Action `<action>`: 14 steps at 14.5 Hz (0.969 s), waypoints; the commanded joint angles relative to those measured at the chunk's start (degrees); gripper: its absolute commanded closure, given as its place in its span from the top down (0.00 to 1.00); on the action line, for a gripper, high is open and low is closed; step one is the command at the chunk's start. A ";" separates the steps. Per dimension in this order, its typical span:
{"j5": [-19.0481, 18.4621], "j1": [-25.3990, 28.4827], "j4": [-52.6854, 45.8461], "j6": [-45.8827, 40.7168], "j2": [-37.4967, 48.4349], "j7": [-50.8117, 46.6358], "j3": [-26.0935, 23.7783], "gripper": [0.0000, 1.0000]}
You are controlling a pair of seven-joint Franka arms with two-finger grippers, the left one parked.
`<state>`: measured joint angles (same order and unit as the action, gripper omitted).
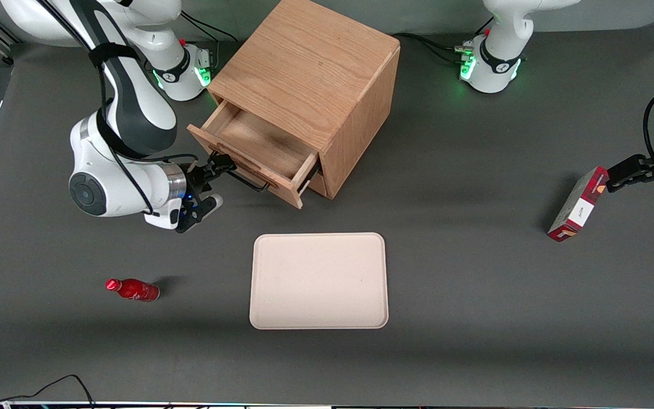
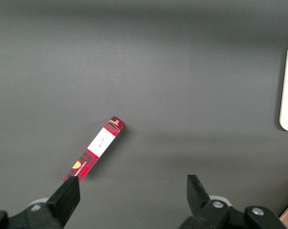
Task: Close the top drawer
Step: 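Push the drawer front with the right gripper into the cabinet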
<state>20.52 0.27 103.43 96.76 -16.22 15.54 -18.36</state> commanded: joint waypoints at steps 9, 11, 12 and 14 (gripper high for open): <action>7.16 -0.09 12.76 3.34 11.03 -2.00 -3.44 1.00; 7.25 -0.01 13.73 3.52 12.09 -2.00 -3.53 1.00; 7.34 -0.09 14.43 3.52 12.70 -2.00 -3.79 1.00; 8.39 -0.09 15.22 3.61 13.49 -2.00 -4.14 1.00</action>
<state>26.84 0.28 115.55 99.24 -5.84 14.39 -21.78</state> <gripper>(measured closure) 0.000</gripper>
